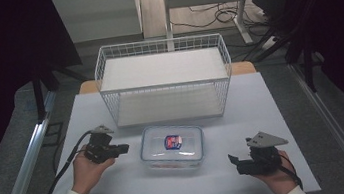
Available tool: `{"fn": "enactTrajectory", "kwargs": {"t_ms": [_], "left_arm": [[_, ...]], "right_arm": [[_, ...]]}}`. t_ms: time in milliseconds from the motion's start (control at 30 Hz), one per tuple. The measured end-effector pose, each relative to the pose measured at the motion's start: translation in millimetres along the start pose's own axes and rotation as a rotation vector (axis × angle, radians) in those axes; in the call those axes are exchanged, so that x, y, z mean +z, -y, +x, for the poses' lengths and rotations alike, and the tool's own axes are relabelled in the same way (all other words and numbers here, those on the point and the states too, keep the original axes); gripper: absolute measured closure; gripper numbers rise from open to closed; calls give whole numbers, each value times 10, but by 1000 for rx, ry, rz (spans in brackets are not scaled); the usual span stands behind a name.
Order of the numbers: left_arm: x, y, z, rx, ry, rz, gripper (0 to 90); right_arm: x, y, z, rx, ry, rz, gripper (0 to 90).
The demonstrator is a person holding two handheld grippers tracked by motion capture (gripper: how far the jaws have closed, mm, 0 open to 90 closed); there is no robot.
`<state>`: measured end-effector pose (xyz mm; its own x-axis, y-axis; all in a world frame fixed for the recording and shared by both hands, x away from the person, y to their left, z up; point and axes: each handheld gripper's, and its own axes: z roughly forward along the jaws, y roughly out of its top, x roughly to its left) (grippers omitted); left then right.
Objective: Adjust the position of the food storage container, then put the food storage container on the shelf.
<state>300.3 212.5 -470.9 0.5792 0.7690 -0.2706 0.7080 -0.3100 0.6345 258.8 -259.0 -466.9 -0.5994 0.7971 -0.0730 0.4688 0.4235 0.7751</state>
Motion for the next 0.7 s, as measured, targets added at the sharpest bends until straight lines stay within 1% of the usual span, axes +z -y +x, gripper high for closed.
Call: {"fn": "enactTrajectory", "kwargs": {"t_ms": [33, 67, 100, 133, 167, 200, 233, 267, 300, 333, 367, 400, 433, 467, 600, 700], "left_arm": [[-30, 18, -16, 10, -10, -8, 900], [-66, 39, -44, 11, 3, -27, 883], [-74, 45, -59, 12, 13, -37, 850], [-71, 47, -74, 7, 24, -54, 777], [-71, 47, -74, 7, 24, -54, 669], [-60, 46, -92, -14, 24, -86, 562], [-60, 46, -92, -14, 24, -86, 480], [-49, 34, -89, -43, 34, -87, 402], [-49, 34, -89, -43, 34, -87, 337], [-51, 27, -85, -59, 49, -98, 313], [-54, 23, -85, -65, 59, -103, 294], [-54, 23, -85, -65, 59, -103, 271], [-54, 21, -84, -73, 74, -109, 271], [-57, 20, -87, -80, 89, -119, 241], [-49, 23, -92, -82, 97, -118, 206], [-30, 26, -109, -85, 100, -115, 175]], "right_arm": [[-2, 3, -9, 7, -12, -10, 176], [0, 7, -26, 25, -30, -28, 174], [2, 8, -34, 34, -38, -32, 173], [7, 7, -37, 45, -48, -37, 171], [10, 7, -39, 50, -51, -40, 171], [10, 7, -37, 54, -53, -42, 170], [5, 8, -32, 54, -56, -46, 169], [-2, 8, -28, 54, -57, -53, 168], [-2, 8, -28, 54, -57, -53, 168], [-15, 7, -24, 59, -58, -63, 167], [-22, 8, -27, 62, -60, -67, 165], [-26, 11, -30, 70, -61, -68, 164], [-26, 11, -30, 70, -61, -68, 164], [-27, 19, -46, 84, -66, -68, 164], [-20, 17, -61, 102, -81, -67, 164], [-19, 3, -54, 114, -100, -75, 161]]}}
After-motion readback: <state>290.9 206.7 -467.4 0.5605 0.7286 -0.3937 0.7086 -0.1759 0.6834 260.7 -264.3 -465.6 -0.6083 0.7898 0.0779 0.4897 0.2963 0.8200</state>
